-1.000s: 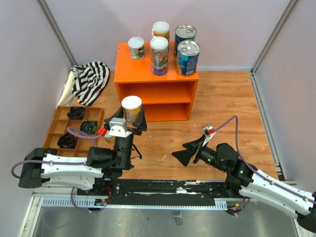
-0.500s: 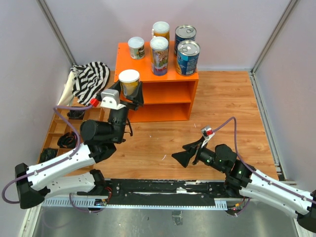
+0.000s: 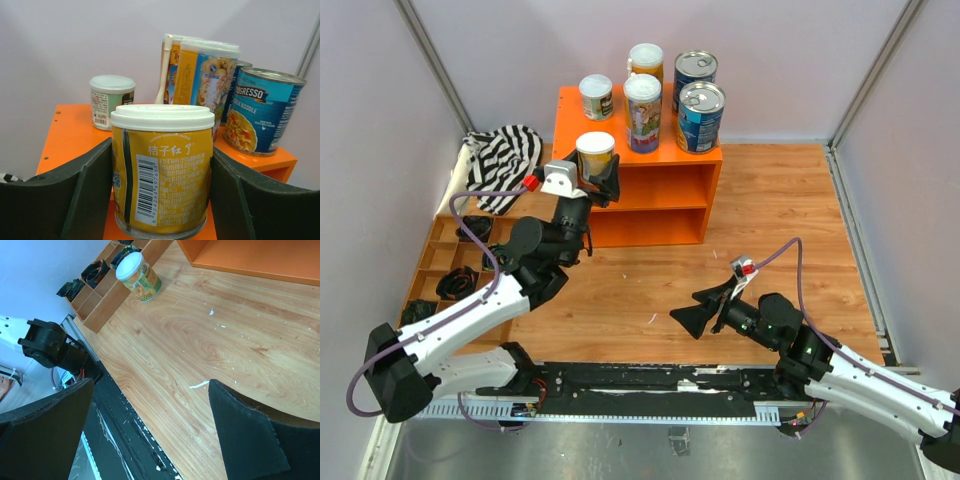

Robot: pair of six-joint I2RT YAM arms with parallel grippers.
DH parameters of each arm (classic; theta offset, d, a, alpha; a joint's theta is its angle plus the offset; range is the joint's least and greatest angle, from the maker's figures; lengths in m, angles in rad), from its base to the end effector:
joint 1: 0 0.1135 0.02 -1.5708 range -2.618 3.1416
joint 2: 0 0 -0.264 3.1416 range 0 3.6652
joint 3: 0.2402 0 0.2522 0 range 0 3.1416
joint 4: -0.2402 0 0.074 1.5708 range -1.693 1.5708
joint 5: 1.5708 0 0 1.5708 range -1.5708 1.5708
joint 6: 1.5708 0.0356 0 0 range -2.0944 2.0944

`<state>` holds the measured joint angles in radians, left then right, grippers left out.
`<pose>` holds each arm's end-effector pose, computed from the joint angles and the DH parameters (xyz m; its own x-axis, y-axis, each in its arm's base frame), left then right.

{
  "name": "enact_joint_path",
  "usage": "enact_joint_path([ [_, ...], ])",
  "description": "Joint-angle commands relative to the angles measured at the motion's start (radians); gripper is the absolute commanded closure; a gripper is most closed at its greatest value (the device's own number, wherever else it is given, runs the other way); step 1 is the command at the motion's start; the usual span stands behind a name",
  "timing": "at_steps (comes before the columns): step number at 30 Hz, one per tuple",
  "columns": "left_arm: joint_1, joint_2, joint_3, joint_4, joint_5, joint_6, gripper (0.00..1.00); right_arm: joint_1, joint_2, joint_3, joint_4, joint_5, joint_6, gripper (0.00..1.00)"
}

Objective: Place and organize the canned foods onto the counter

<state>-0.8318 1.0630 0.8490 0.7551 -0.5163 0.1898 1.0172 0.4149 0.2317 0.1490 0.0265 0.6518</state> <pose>0.1704 -0.1609 0.4049 0.4082 -0.2044 -0.8897 0.2859 0.9542 -0.0880 0.0743 0.1183 0.2305 -0.5217 0.3094 -0.7951 -0.6540 0.4534 0.6056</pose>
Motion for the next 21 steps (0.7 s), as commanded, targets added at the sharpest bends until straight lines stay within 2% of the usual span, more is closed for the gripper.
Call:
enact_joint_path([
  [1,0.063,0.017,0.044,0.099,0.096,-0.076,1.00,0.010,-0.005,-0.005,-0.008,0.033,-0.033,0.01],
  [7,0.121,0.091,0.088,0.093,0.163,-0.130,1.00,0.008,0.029,0.006,0.000,0.044,-0.049,0.01],
  [21,0.217,0.184,0.112,0.125,0.205,-0.188,1.00,-0.013,0.136,0.011,0.072,0.032,-0.071,0.01],
])
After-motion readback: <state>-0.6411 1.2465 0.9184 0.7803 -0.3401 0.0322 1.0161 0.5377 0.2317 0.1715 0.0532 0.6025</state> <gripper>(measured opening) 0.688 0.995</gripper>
